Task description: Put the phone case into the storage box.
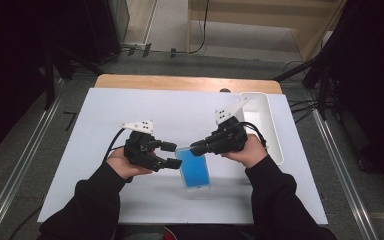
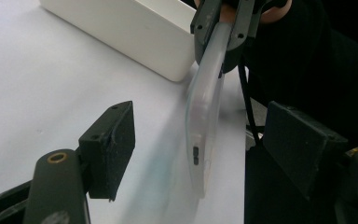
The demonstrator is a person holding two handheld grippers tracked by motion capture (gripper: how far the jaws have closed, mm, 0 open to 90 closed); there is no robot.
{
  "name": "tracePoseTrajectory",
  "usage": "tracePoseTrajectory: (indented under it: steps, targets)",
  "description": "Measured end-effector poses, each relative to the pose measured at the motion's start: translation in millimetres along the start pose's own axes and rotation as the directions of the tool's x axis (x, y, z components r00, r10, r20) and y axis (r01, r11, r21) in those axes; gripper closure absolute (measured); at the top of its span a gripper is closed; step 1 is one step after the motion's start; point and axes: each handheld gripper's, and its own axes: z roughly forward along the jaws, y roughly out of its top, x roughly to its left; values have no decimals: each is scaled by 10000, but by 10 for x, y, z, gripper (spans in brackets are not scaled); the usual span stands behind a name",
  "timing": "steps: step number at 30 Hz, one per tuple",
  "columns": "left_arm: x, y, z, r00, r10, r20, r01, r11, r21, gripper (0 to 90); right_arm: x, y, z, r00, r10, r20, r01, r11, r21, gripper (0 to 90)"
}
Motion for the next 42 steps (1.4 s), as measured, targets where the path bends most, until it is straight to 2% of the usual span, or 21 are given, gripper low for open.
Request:
tracePoseTrajectory:
  steps: [3,12,17,19,22,27,33,38,42]
  targets:
    - [-2,0,9,9999,7,109,-8,10000,29,266,-17,-3,42,9997,6,-243,-4,10000,82,775]
    - [-5,-16,41,9996,-79,269,79,10000,-8,356,-20,0,76,9986,-82,-523,89,9999,130,775]
    - [-8,-16,42,9987,-217,455,216,9998,36,458,-22,-1,86,9977,-102,-671,112,9998,141,775]
    - [2,-16,47,9970,-419,652,408,9990,177,485,-19,-1,94,9973,-78,-726,90,9998,168,775]
    - [2,-20,53,9965,-386,746,367,9990,264,575,-19,0,105,9963,-39,-859,55,9998,186,775]
    - [10,-26,58,9974,-310,657,285,9988,387,702,-20,1,110,9962,-19,-871,35,9998,180,775]
    - [8,-26,48,9987,-21,506,4,9995,330,777,-30,-1,123,9962,202,-842,-178,9994,285,775]
    - [3,-27,47,9989,92,457,-105,9995,301,786,-44,-5,126,9958,235,-882,-217,9995,210,775]
    - [4,-17,43,9991,-29,412,14,9993,366,790,-50,-4,123,9952,337,-916,-318,9993,220,774]
